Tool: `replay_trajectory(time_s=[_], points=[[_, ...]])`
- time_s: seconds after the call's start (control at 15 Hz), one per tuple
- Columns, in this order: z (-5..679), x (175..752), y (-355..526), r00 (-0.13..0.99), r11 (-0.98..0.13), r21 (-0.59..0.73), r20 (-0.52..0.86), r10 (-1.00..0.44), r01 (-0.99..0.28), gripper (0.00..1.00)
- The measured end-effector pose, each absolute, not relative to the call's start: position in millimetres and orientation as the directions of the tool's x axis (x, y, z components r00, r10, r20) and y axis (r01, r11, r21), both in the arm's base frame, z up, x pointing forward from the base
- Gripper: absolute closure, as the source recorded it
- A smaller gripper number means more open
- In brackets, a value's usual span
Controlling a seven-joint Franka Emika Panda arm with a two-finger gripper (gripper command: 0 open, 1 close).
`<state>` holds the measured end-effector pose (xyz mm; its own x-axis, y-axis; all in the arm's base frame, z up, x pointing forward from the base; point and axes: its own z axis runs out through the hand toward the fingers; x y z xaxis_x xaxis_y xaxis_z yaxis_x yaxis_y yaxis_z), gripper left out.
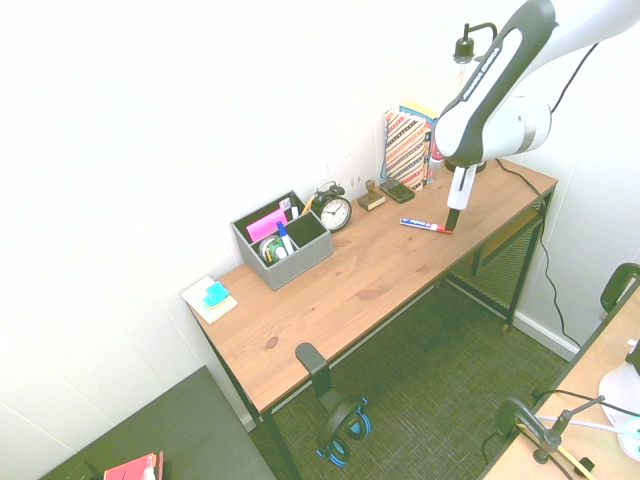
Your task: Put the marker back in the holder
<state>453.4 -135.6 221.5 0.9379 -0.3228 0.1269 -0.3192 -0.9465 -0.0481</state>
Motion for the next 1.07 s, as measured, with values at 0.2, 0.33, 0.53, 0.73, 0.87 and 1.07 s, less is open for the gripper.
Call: replay_trajectory(time_s=[0.2, 0.33, 0.53, 0.73, 0.87, 1.07], points=[[201, 485, -138, 0.939, -0.947, -0.046, 0.121, -0.321, -0.318, 1.00], [192, 494, -140, 0.938, -0.945, -0.042, 0.116, -0.328, -0.325, 1.00], [176, 502, -137, 0.934, -0.940, -0.039, 0.106, -0.341, -0.338, 1.00], [171, 508, -134, 0.932, -0.938, -0.038, 0.104, -0.347, -0.345, 1.00], [164, 508, -135, 0.929, -0.934, -0.033, 0.095, -0.358, -0.357, 1.00], [157, 509, -134, 0.923, -0.927, -0.027, 0.084, -0.375, -0.374, 1.00]])
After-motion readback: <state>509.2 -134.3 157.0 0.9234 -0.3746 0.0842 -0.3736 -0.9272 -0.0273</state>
